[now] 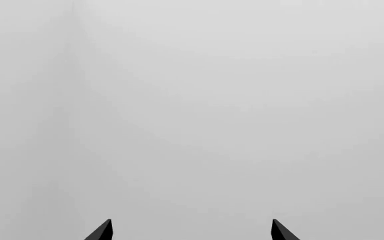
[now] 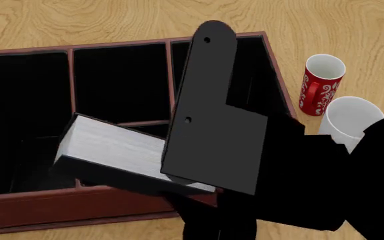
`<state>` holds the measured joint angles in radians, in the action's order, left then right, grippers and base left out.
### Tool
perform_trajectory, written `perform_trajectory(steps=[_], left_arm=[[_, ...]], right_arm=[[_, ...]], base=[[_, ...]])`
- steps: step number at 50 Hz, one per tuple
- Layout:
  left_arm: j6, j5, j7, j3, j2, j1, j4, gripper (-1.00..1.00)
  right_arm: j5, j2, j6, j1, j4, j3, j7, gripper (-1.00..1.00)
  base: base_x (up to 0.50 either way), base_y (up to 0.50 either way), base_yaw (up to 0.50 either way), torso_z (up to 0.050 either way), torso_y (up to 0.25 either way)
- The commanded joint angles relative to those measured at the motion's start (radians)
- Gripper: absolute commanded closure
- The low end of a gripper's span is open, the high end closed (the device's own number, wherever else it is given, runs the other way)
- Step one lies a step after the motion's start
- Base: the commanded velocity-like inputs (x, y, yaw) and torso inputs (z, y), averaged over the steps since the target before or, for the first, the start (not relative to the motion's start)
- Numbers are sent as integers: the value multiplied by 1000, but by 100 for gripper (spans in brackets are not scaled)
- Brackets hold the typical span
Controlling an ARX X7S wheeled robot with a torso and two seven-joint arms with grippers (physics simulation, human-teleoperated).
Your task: Pick up the book and place it in the right compartment of the caddy.
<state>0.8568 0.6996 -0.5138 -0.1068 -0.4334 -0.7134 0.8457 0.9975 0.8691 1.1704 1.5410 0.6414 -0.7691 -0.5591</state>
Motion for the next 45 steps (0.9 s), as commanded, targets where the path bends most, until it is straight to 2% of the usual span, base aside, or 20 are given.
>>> perform_trajectory(steps=[1,14,27,34,41,45], left_arm=[[-6,2,-2,2,-3,0,-2,-100],[-7,8,-7,0,-10,-6,-4,-100],[-12,13,-10,1,-14,-8,-5,-100],[-14,19,-13,-3,-16,-6,-5,-100],[-9,33,-19,-15,-20,-6,4,-100],[-5,41,-24,-18,-23,-12,7,-100]], right_arm=[[62,-16,-52,14,-44,165,88,100],[51,-67,-143,15,-166,289,205,100],[-41,-82,-140,84,-272,293,270,100],[-96,-124,-87,174,-390,231,256,100],[-226,-196,-64,282,-575,69,179,100],[-244,-242,25,350,-695,28,172,100]], base=[[0,0,0,0,0],[0,0,0,0,1],[0,0,0,0,1],[0,0,0,0,0],[0,0,0,0,1],[0,0,0,0,0]])
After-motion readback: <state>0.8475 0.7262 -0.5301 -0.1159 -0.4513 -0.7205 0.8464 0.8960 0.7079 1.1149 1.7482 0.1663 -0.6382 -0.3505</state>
